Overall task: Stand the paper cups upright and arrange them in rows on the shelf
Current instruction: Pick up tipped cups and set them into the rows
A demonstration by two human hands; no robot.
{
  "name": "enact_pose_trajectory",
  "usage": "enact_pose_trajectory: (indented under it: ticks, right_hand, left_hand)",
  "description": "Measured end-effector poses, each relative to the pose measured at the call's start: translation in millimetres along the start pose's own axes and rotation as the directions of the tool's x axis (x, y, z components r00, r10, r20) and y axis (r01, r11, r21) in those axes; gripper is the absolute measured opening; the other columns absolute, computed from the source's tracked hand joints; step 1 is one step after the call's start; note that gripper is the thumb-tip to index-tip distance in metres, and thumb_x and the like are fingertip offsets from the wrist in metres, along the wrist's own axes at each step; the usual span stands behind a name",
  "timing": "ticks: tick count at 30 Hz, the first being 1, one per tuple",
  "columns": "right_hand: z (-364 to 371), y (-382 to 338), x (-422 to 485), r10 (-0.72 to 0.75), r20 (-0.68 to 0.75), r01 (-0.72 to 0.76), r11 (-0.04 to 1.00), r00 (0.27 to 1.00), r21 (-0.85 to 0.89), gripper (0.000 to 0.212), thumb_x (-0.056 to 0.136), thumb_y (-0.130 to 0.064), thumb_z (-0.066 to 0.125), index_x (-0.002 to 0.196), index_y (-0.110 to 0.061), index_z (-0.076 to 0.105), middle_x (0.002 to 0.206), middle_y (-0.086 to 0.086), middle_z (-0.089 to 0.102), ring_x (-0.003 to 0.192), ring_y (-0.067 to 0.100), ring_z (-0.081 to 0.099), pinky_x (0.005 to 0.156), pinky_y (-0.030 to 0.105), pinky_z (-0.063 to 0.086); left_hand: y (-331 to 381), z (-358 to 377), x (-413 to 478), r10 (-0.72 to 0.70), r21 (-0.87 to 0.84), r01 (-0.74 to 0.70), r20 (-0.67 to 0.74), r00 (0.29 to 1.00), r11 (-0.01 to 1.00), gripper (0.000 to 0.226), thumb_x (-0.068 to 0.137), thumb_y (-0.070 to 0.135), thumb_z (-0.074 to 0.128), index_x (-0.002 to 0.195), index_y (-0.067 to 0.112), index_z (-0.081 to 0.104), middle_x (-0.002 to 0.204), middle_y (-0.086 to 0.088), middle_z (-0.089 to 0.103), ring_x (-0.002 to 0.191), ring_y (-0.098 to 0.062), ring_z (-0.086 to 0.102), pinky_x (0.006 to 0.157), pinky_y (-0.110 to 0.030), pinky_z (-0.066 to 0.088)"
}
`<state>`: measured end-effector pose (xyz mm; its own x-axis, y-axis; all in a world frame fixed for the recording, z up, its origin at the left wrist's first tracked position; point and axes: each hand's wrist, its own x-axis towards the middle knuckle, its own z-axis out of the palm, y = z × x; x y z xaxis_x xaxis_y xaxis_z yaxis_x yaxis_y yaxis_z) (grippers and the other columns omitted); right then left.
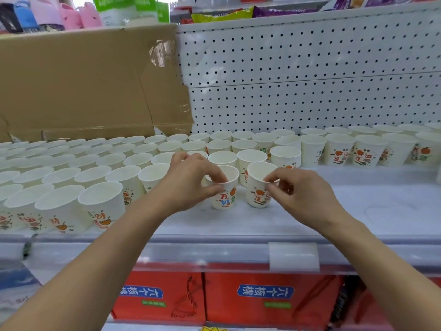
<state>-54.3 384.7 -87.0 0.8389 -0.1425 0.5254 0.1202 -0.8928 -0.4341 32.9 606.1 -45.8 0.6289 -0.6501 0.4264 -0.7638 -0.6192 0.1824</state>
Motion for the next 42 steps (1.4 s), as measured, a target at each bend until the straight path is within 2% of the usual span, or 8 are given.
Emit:
enact_pose_trajectory:
  ticks: [8,19,23,25,28,32,38,42]
  right_hand:
    - [5.6,-7.6,2.4,-0.034,0.014,0.034,0.999,0.999,0.025,0.016,0.091,-0.035,0.059,0.104,-0.032,0.069,0.066,-0.019,0.053,0.069,0.007,0.050,0.062,0.026,0.043]
    - [1.2,-1.4,-0.2,-0.101,0.049,0.091,0.982,0.994,0.165,0.030,0.093,-0.034,0.055,0.123,-0.034,0.060,0.079,-0.013,0.064,0.065,0.002,0.048,0.073,0.033,0.051]
    - [-23.6,22.6,-14.7,-0.051,-0.027,0.054,0.989,0.998,0.139,0.032,0.092,-0.040,0.056,0.125,-0.040,0.056,0.076,-0.016,0.062,0.066,0.004,0.052,0.067,0.025,0.046]
    - [-39.0,49.3,-20.6,0.024,-0.100,-0.008,0.988,0.995,0.156,0.027,0.091,-0.038,0.059,0.117,-0.039,0.062,0.079,-0.016,0.063,0.069,0.005,0.057,0.066,0.025,0.048]
    - [-67.0,102.2,-22.8,0.137,-0.206,-0.093,0.973,0.969,0.212,0.025,0.089,-0.031,0.063,0.114,-0.032,0.065,0.094,-0.014,0.064,0.083,0.006,0.060,0.070,0.031,0.050]
    - [-114.8,162.4,-26.3,0.166,-0.384,-0.132,0.985,0.908,0.114,0.037,0.085,-0.021,0.069,0.121,-0.021,0.061,0.114,-0.008,0.058,0.107,0.013,0.051,0.089,0.026,0.040]
    - [-185.0,241.6,-53.7,0.242,-0.684,-0.389,0.919,0.688,-0.066,0.052,0.077,-0.028,0.064,0.127,-0.016,0.052,0.127,0.008,0.051,0.120,0.028,0.041,0.097,0.027,0.023]
    - [-204.3,269.8,-66.9,0.371,-0.579,-0.438,0.899,0.726,0.026,0.064,0.082,-0.022,0.070,0.138,-0.012,0.042,0.135,0.009,0.045,0.125,0.022,0.035,0.107,0.039,0.029]
  left_hand:
    - [0.9,-1.4,1.2,-0.037,0.031,0.036,0.026,0.999,0.999,0.015,0.087,0.033,0.067,0.102,0.034,0.069,0.098,0.022,0.062,0.108,-0.003,0.046,0.100,-0.030,0.015]
    - [26.9,5.9,3.4,0.000,0.008,0.001,-0.147,0.989,1.000,0.031,0.080,0.035,0.072,0.110,0.033,0.066,0.104,0.020,0.064,0.106,-0.006,0.052,0.100,-0.036,0.033]
    - [73.7,15.7,17.3,0.070,-0.168,-0.119,-0.273,0.959,0.979,0.043,0.081,0.029,0.072,0.122,0.031,0.059,0.111,0.024,0.057,0.101,0.006,0.052,0.087,-0.011,0.038]
    - [105.1,27.6,34.4,0.127,-0.239,-0.198,-0.283,0.951,0.951,0.044,0.083,0.028,0.071,0.124,0.031,0.056,0.113,0.020,0.058,0.103,0.003,0.055,0.086,-0.012,0.041]
    - [152.3,57.6,75.1,0.194,-0.324,-0.253,-0.203,0.960,0.912,0.048,0.084,0.028,0.071,0.128,0.029,0.053,0.121,0.016,0.054,0.108,0.003,0.050,0.094,-0.016,0.040]
    - [208.4,104.5,132.4,0.179,-0.454,-0.166,-0.015,0.984,0.875,0.058,0.086,0.034,0.068,0.138,0.028,0.044,0.136,0.012,0.045,0.120,-0.003,0.044,0.104,-0.025,0.037]
    - [289.4,170.4,187.4,0.197,-0.617,-0.082,0.121,0.973,0.782,0.086,0.080,0.036,0.074,0.149,0.028,0.024,0.152,0.007,0.029,0.137,-0.011,0.030,0.114,-0.035,0.029]
    - [328.4,200.3,214.8,0.111,-0.671,-0.003,0.119,0.987,0.741,0.100,0.075,0.035,0.079,0.151,0.025,0.015,0.154,0.003,0.024,0.140,-0.016,0.024,0.115,-0.035,0.024]
